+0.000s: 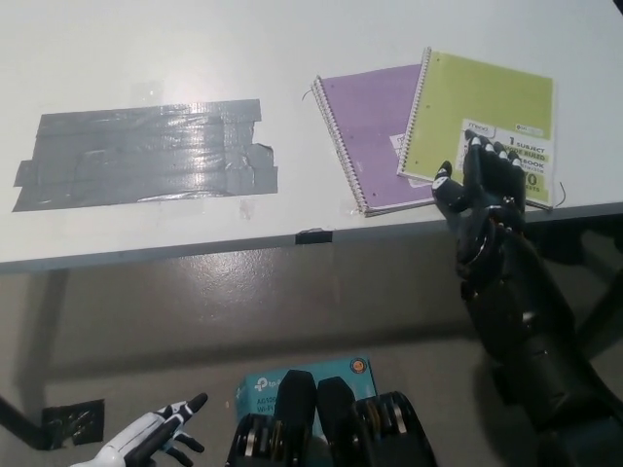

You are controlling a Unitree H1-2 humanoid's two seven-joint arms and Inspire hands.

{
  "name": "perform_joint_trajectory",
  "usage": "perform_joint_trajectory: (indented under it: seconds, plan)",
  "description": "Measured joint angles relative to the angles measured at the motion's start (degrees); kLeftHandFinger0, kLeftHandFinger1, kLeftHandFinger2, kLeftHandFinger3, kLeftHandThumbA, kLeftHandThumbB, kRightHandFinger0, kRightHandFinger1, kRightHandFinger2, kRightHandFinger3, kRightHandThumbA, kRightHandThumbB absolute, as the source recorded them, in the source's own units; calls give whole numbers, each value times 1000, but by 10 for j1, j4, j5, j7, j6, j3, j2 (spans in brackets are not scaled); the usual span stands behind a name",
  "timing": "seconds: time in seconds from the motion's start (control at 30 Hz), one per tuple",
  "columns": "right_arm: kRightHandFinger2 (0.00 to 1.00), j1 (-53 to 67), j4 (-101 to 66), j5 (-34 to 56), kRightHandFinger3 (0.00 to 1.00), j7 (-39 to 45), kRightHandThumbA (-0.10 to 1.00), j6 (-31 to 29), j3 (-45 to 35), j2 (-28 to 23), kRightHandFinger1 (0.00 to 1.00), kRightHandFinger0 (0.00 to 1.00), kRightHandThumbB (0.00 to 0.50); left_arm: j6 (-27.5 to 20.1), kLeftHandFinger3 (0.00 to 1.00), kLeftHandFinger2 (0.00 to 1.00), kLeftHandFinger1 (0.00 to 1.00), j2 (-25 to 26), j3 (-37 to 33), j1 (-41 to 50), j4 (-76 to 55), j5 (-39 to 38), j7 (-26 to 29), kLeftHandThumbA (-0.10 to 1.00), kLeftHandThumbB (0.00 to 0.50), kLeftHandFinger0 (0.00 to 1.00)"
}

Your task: The robot uses its right hand to align two notebooks stacked together until they are fully overlapped

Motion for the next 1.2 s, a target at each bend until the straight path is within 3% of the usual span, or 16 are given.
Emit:
perform_joint_trajectory:
  seconds: [0.3, 0.47, 0.83, 1.2]
  plan:
    - [1000, 23, -48, -10, 1000, 38, 1000, 1, 55, -12, 1000, 1000, 500, 0, 962, 590, 564, 0, 0, 0, 0, 0, 0, 1000, 500, 600]
    - [1000, 37, -86, -10, 1000, 67, 1000, 0, 113, -34, 1000, 1000, 500, 0, 989, 637, 615, 0, 0, -2, 1, 0, 0, 1000, 500, 641]
    - [1000, 58, -143, -6, 1000, 117, 1000, -19, 227, -96, 1000, 1000, 500, -1, 981, 588, 570, 0, -1, -4, 5, 0, -10, 1000, 500, 620]
    - [1000, 51, -132, -7, 1000, 119, 1000, -48, 288, -132, 1000, 1000, 500, -3, 1000, 708, 645, 0, -4, -5, 4, 1, -16, 1000, 500, 679]
